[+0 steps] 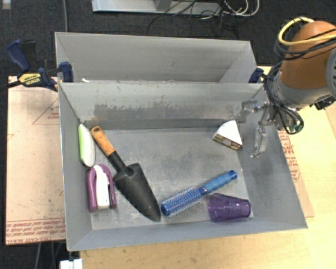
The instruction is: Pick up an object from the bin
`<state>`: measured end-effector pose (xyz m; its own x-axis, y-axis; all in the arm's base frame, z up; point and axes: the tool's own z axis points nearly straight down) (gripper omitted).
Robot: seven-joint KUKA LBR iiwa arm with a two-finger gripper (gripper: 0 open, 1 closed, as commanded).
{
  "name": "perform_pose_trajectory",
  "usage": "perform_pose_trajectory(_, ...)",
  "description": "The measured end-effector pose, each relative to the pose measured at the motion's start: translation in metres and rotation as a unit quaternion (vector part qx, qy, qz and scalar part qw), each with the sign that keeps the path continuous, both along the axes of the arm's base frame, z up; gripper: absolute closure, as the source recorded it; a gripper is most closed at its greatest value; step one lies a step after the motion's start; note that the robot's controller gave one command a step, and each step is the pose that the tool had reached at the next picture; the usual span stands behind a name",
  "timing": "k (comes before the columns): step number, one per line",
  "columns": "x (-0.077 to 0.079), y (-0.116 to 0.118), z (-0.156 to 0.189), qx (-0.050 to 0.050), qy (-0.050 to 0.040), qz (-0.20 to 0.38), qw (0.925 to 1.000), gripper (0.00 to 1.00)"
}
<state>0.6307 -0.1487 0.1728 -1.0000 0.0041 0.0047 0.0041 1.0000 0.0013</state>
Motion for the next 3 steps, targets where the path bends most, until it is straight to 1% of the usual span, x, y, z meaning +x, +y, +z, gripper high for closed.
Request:
perform_pose_trajectory(1,0.002,0.001,0.005,-0.001,-0.0036,0.002,1.0,0.0)
perform_pose_trajectory(2,0.026,0.004,-0.091,-0.001,-0.0062,0.06,0.9982,0.0)
perform_pose_trajectory(3,0.029,0.016,-0.078,-0.001,-0.0086,0.003,1.0,1.0)
